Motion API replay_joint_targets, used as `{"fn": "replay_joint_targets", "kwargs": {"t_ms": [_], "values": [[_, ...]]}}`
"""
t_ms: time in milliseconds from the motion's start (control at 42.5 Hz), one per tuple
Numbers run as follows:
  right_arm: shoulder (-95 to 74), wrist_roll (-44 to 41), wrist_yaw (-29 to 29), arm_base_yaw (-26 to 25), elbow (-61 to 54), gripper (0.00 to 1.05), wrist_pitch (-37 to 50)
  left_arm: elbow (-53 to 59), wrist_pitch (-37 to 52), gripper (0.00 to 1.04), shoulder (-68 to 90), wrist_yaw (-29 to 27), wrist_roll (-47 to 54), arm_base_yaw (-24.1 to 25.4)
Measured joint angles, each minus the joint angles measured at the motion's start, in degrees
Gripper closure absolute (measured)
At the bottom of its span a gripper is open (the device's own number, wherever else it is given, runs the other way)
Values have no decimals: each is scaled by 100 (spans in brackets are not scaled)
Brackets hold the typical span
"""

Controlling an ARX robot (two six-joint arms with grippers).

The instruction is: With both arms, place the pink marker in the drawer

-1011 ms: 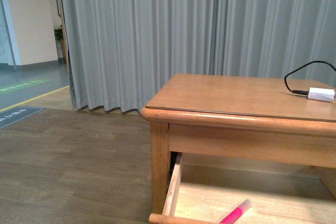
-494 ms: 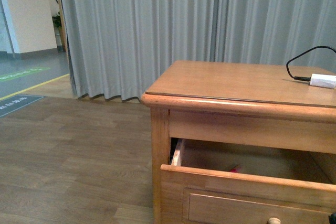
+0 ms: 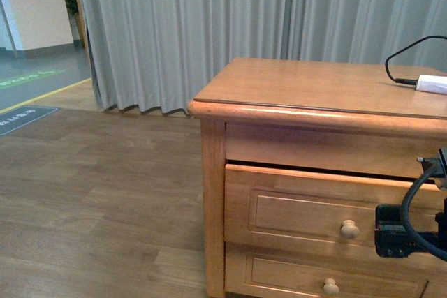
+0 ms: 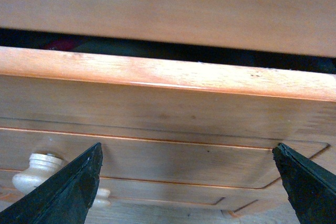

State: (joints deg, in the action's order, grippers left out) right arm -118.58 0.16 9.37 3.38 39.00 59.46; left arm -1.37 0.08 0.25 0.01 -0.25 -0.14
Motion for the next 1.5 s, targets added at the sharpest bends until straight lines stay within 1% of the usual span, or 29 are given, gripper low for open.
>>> {"fn": "replay_joint_targets", "kwargs": {"t_ms": [188, 635, 752, 917, 1128, 1269, 1363, 1504], "values": [[-291, 157, 72, 0, 439, 8, -57, 0, 0, 6, 0, 0, 0, 0], [-337, 238, -7, -39, 525, 8, -120, 0, 0, 6, 0, 0, 0, 0], [-254, 249, -131, -35, 516, 8, -208, 0, 0, 6, 0, 0, 2, 0], [354, 315, -542, -33, 201, 8, -533, 0, 0, 6, 0, 0, 0, 0], [1600, 308, -734, -35, -363, 8, -1314, 0, 0, 6, 0, 0, 0, 0], [2575, 321, -890, -66, -660, 8, -2269, 0, 0, 6, 0, -2, 0, 0], [3473, 304, -949, -72, -826, 8, -3099, 0, 0, 6, 0, 0, 0, 0], [4612, 205, -883, 2, -944, 8, -4030, 0, 0, 6, 0, -2, 0, 0]]}}
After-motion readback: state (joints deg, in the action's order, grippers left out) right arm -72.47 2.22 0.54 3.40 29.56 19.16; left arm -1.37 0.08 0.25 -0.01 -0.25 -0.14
